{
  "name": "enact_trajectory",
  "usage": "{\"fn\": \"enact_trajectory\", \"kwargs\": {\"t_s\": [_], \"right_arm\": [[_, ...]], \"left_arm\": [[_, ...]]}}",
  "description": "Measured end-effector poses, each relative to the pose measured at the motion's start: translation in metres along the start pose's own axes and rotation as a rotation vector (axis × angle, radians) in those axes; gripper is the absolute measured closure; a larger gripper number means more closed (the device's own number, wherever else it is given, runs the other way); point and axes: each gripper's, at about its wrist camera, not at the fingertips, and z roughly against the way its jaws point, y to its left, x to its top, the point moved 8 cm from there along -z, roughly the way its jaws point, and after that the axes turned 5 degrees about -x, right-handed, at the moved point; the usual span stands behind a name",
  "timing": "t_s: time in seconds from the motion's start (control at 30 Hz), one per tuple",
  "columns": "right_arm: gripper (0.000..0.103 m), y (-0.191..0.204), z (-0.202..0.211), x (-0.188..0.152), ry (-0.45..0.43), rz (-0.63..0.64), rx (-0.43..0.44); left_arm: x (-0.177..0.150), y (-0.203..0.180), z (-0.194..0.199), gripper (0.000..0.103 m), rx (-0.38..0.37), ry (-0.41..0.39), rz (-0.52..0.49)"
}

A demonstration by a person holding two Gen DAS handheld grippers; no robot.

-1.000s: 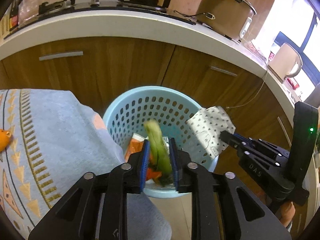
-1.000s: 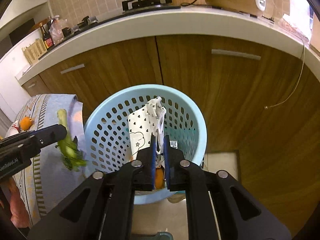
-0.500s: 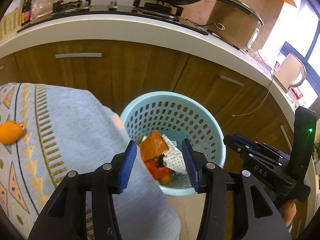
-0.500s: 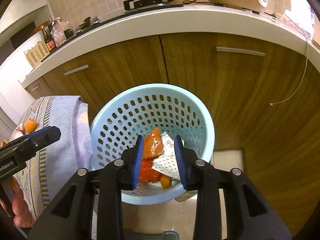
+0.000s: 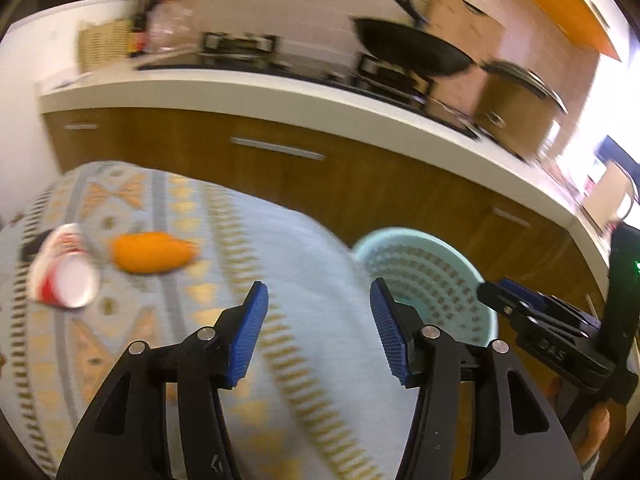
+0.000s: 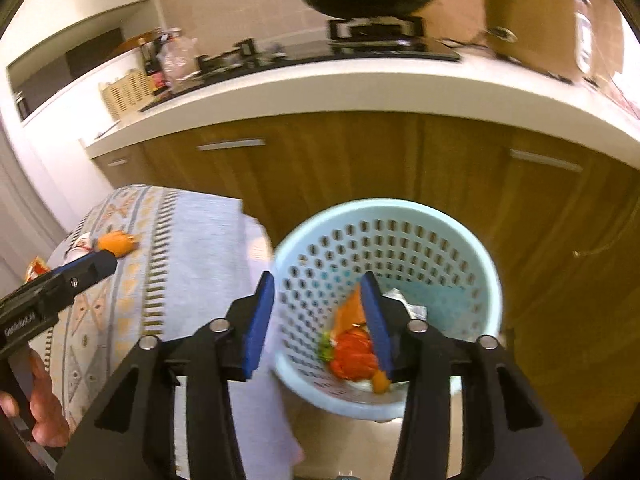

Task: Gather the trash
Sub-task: 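Move both open tools back over the table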

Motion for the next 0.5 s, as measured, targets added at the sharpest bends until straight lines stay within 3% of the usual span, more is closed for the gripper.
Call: {"fn": "enact_trajectory", "kwargs": {"t_s": [0.13,0.27,0.5], "right_arm": [[0.061,0.044,-0.001,0.006,-0.006,0.063,0.053],[0.053,0.091,-0.007,0.005,-0.012,0.132,0.097],[0.052,0.158,-0.031,-0.01,0.014,0.202,0.193]], "left_arm": [[0.007,0.05,0.026,0.05,0.088,-0.055,0.076],[0.011,0.101,0.048,0.034,0.238,-0.117,0.134],[0.004,0.156,0.043,0.032,0.338,-0.07,0.171]]}}
